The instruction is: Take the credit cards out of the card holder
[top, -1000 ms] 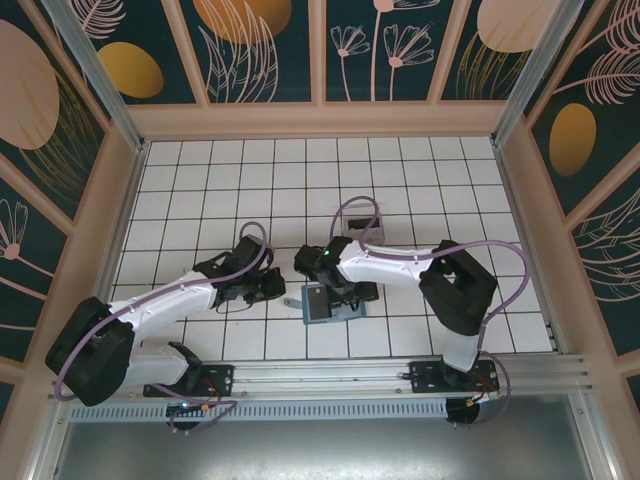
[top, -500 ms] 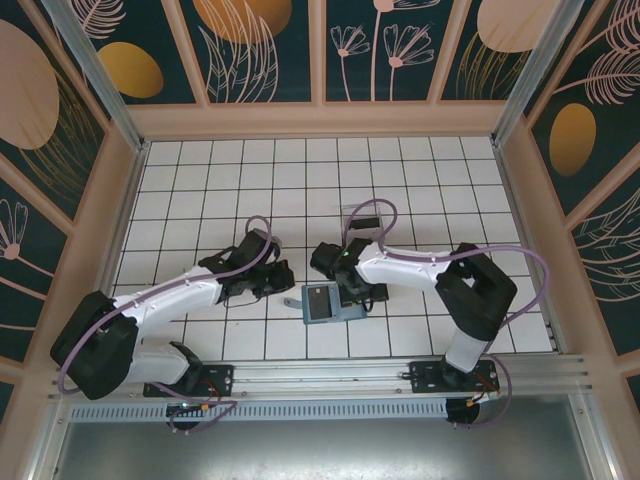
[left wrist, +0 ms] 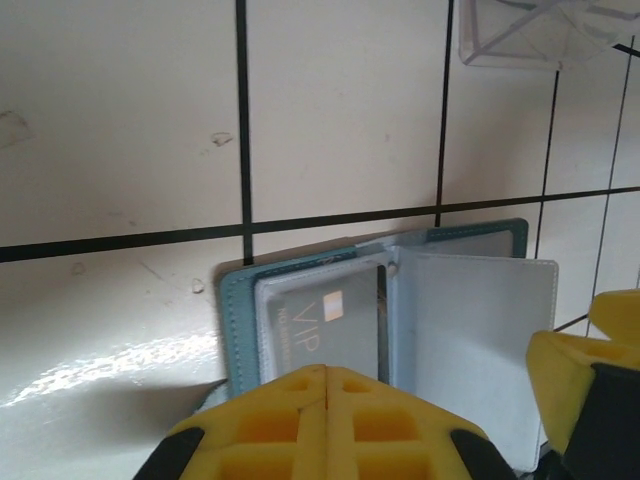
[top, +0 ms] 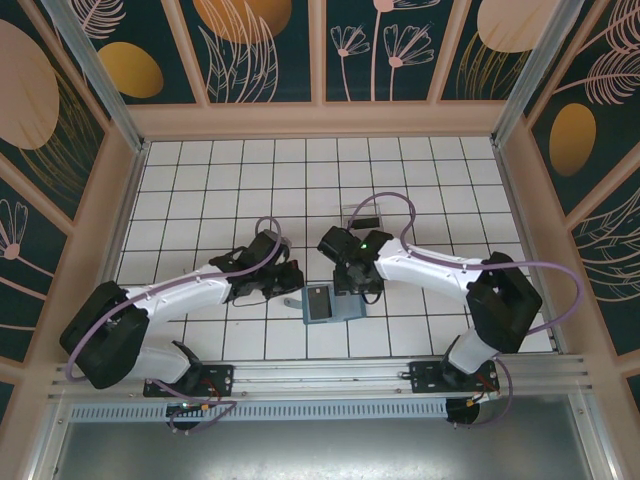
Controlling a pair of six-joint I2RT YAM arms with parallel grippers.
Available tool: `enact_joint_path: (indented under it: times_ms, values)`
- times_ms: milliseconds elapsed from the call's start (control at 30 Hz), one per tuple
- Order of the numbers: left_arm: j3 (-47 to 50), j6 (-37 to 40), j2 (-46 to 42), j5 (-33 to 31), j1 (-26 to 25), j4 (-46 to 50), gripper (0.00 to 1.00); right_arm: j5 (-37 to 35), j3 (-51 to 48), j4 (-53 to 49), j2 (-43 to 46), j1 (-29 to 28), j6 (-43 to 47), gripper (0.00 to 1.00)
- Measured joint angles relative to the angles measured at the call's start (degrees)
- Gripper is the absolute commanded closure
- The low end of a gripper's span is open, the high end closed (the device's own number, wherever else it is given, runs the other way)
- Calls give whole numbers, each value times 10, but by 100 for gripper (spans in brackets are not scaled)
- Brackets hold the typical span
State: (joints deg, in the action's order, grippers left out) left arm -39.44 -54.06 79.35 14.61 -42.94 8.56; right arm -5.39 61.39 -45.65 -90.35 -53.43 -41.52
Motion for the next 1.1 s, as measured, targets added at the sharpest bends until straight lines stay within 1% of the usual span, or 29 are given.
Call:
enact_joint_path:
  times_ms: [100, 233, 400, 633, 867, 1100]
  values:
    - [2, -7, 5, 2, -6, -17, 99, 31, 1, 23, 3, 4, 7, 46]
    - [10, -17, 11, 5, -13, -37, 100, 66, 1, 52, 3, 10, 9, 56]
    - [16, -22, 23, 14, -24, -51, 100, 70, -1, 57, 2, 13, 13, 62]
    - [9, -22, 60, 30, -37, -58, 100, 52, -43, 53, 2, 30, 18, 62]
    - [-34, -13, 107, 46, -56, -57, 100, 44, -70, 53, 2, 33, 18, 63]
    - [-90, 5, 157, 62, -78, -53, 100, 44, -92, 65, 2, 40, 17, 68]
